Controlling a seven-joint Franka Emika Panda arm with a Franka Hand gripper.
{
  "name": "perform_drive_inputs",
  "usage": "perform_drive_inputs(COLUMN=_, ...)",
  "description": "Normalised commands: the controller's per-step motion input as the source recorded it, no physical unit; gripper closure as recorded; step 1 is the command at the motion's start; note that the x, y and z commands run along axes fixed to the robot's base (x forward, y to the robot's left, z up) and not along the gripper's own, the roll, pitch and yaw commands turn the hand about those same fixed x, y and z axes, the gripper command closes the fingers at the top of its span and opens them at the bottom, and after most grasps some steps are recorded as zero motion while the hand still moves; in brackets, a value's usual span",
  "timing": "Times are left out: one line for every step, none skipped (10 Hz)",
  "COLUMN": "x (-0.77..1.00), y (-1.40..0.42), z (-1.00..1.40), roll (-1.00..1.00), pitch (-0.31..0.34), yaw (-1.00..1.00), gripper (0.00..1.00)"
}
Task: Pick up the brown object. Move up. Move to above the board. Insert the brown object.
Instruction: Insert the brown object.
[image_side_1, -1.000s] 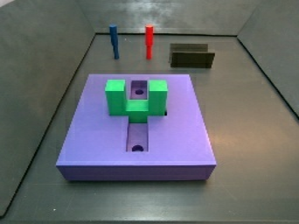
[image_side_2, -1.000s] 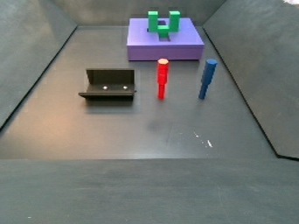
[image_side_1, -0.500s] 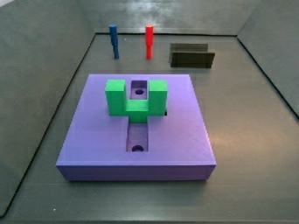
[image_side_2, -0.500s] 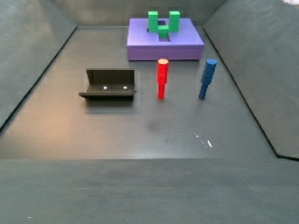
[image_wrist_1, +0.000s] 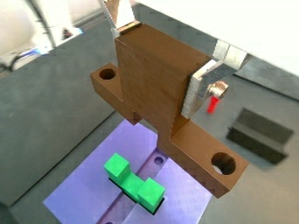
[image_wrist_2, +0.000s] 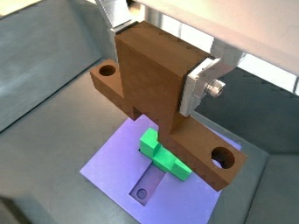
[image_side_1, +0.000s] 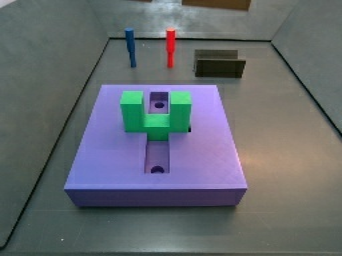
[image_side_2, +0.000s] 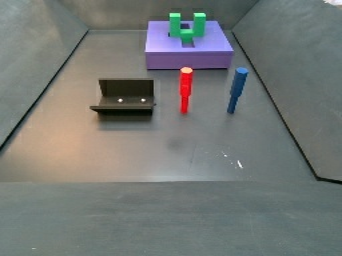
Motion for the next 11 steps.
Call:
perform_drive_inputs(x=-0.12, y=0.05, z=-0.16, roll=-0.19, pitch=-0.134, yaw=-0.55, gripper=1.00)
perform_drive_inputs(x=-0.13, y=0.02, z=-0.16, roll=-0.17, pitch=-0.150, yaw=-0.59, gripper=1.00)
perform_drive_inputs(x=-0.12, y=0.00, z=-0.19, roll=-0.15, pitch=-0.103, yaw=-0.73, gripper=1.00)
perform_drive_inputs(x=0.00, y=0.00, z=-0.12, roll=-0.13, pitch=-0.057, yaw=-0.85, gripper=1.00)
perform_drive_inputs(x=0.00, y=-0.02, z=-0.14, roll=-0.14, pitch=-0.111, yaw=-0.98, gripper=1.00)
perform_drive_inputs(x=0.00, y=-0.04, z=-0.14, roll=-0.13, pitch=-0.143, yaw=-0.99, gripper=1.00)
perform_drive_inputs(x=0.00, y=-0.02, z=-0.18, roll=-0.10, pitch=-0.124, yaw=-1.00, gripper=1.00)
perform_drive_inputs(x=0.00, y=0.00, z=-0.16, roll=-0.05, pitch=-0.083, yaw=-1.00, gripper=1.00)
perform_drive_inputs(x=0.00, y=0.00, z=-0.17, roll=-0.02, pitch=-0.067, yaw=-1.00, gripper=1.00)
perform_drive_inputs(x=0.00, y=0.00, z=-0.18, roll=-0.02, pitch=-0.057, yaw=-1.00, gripper=1.00)
perform_drive_inputs(x=0.00, y=0.00, z=-0.20, roll=0.00, pitch=-0.047, yaw=-1.00, gripper=1.00)
